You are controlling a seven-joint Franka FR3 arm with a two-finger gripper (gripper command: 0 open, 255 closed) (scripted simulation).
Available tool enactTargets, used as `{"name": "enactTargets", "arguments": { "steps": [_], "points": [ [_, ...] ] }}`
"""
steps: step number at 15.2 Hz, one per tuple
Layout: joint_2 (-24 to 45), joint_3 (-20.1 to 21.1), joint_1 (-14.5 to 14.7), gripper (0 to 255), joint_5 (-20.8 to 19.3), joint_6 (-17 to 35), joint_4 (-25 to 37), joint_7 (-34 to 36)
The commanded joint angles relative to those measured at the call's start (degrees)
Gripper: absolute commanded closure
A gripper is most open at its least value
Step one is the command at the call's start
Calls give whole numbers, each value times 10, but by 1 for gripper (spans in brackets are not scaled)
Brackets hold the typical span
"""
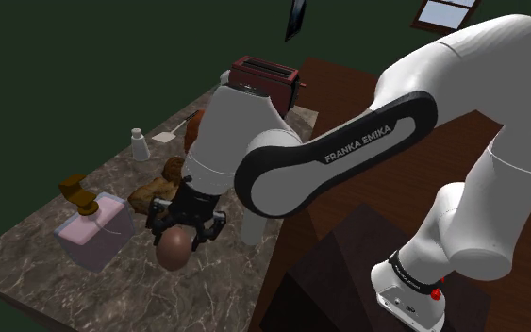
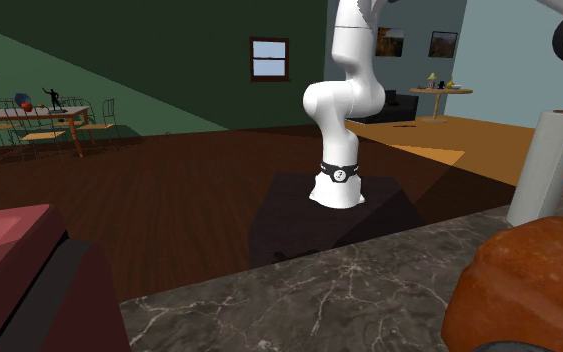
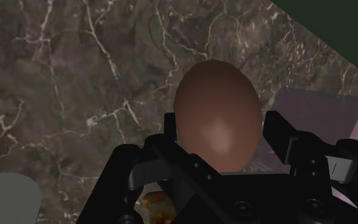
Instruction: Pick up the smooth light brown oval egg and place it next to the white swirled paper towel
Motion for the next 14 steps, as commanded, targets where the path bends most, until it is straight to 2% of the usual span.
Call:
{"name": "enactTargets", "arguments": {
  "steps": [1, 14],
  "points": [
    [10, 0, 2, 255, -3, 16, -6, -1],
    [69, -6, 12, 255, -18, 97, -33, -7]
  ]
}}
